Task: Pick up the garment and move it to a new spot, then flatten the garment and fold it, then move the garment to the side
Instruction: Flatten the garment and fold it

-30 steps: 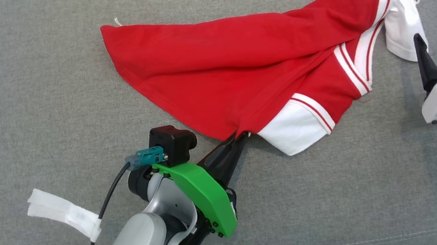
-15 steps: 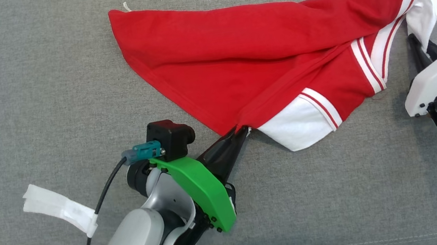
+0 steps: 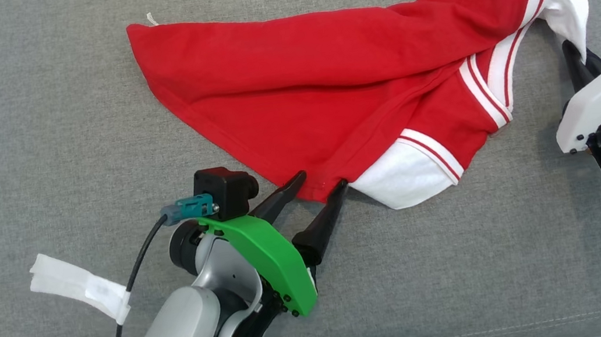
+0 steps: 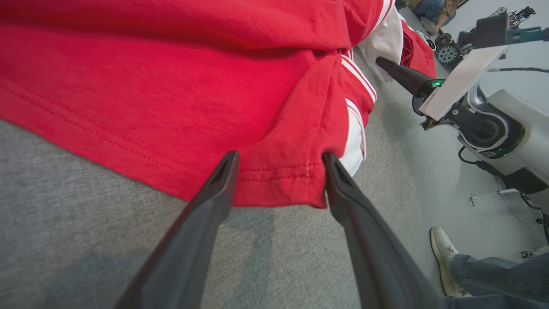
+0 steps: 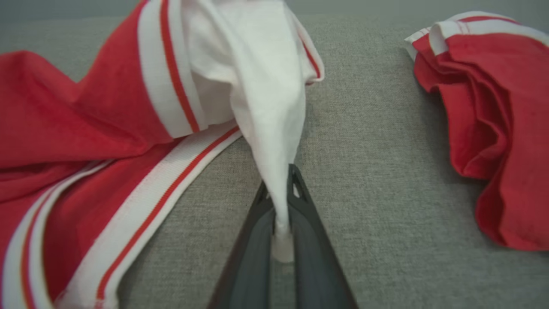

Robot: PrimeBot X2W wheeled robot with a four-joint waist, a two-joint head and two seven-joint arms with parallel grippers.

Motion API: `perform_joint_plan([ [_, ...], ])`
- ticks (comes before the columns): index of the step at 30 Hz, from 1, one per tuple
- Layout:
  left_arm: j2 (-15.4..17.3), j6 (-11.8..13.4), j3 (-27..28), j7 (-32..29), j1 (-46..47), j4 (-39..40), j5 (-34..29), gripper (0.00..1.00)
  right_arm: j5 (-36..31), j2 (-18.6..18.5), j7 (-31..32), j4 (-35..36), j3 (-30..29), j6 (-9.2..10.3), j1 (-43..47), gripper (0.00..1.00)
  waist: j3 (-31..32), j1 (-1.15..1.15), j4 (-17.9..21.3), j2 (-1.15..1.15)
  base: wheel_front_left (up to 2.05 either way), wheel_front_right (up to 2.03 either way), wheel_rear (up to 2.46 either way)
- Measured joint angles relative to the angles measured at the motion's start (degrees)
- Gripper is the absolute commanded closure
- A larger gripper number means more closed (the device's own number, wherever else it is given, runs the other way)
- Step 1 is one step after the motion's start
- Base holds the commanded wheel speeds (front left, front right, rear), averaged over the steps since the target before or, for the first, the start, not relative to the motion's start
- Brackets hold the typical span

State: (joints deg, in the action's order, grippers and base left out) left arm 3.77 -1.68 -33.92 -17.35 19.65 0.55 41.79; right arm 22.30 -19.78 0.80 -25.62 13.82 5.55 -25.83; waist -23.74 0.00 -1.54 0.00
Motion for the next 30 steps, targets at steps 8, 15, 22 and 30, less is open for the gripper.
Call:
perform_joint_plan([
  [8, -0.12, -0.02, -0.68, 0.00, 0.01, -0.43, 0.54, 0.00, 0.55, -0.04, -0.91, -1.70, -0.27, -0.51, -0.77, 1.00, 0.23, 0.00, 0.49, 0.00, 0.00, 0.00, 0.00],
  [15, -0.40, -0.45, -1.16, 0.00, 0.02, -0.21, 1.44, 0.00, 0.63, -0.04, -1.35, -3.28, -0.25, -0.94, -0.78, 1.00, 0.53, 0.00, 0.56, 0.00, 0.00, 0.00, 0.00],
  [22, -0.57, -0.77, -1.35, 0.21, 0.04, 0.19, 2.46, 0.03, 0.63, -0.02, -1.77, -4.72, -0.15, -1.10, -0.85, 1.00, 0.95, 0.00, 0.47, 0.00, 0.00, 0.00, 0.00],
  [30, -0.65, -0.77, -1.36, 0.34, 0.08, 0.26, 3.44, 1.00, 0.63, 0.07, -2.14, -5.89, -0.07, -1.49, -1.43, 1.00, 1.25, 0.00, 0.43, 0.00, 0.00, 0.00, 0.00],
])
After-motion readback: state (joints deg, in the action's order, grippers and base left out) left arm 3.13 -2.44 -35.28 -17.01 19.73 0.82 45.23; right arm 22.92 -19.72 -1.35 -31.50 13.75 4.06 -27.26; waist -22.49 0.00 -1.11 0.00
